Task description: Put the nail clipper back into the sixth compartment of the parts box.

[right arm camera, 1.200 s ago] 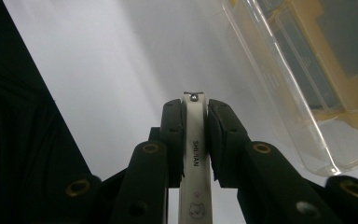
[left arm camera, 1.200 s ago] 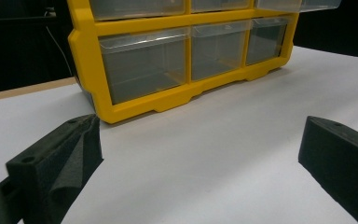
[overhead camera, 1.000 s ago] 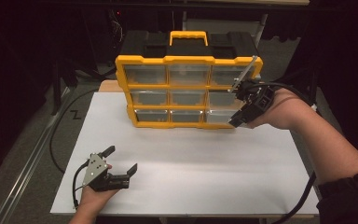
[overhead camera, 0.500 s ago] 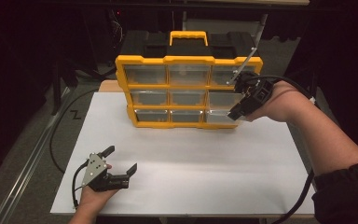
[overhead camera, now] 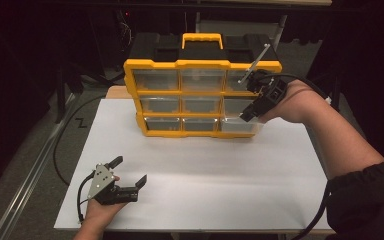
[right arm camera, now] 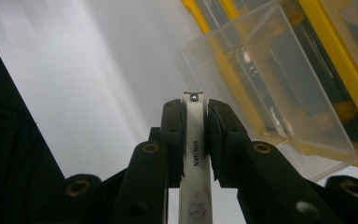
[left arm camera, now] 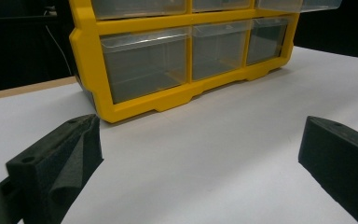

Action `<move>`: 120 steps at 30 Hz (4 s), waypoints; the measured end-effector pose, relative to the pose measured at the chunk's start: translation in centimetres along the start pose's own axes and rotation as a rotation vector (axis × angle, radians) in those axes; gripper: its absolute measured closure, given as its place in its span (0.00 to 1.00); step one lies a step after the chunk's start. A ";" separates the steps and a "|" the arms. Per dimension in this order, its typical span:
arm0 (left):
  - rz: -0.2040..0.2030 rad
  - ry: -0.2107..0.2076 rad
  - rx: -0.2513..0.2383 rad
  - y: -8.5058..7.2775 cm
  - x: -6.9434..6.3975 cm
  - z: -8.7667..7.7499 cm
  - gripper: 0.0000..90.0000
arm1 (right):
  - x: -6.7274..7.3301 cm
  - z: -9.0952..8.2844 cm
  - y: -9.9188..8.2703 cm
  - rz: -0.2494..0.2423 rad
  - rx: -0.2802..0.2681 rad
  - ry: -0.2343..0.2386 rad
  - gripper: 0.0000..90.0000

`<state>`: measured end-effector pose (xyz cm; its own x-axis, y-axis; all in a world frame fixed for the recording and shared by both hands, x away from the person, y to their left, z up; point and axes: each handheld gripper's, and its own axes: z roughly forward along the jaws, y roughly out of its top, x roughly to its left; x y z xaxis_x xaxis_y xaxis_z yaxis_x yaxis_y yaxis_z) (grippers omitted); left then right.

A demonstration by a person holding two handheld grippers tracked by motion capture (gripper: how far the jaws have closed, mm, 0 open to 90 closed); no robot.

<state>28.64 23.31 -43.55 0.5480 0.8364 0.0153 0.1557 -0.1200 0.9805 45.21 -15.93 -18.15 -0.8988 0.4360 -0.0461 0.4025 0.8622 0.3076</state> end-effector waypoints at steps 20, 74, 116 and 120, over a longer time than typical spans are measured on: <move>0.007 -0.004 0.000 0.0 0.0 0.0 0.00 | -1.8 0.6 1.1 -0.001 -0.008 -0.051 0.88; 0.003 -0.011 0.001 -0.1 0.1 -0.1 0.00 | -3.5 3.7 1.8 -0.021 -0.003 -0.063 0.69; 0.009 -0.028 0.018 -0.2 -0.5 0.4 0.00 | -1.1 0.6 -5.9 0.102 -0.010 -0.080 0.41; 0.005 -0.027 0.016 -0.2 -0.4 0.4 0.00 | -0.6 1.2 -6.6 0.111 0.003 -0.076 0.37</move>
<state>28.67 22.77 -43.81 0.5711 0.8208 0.0149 0.1658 -0.1331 0.9771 43.33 -21.56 -21.24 -0.8332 0.5465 -0.0839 0.4990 0.8086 0.3118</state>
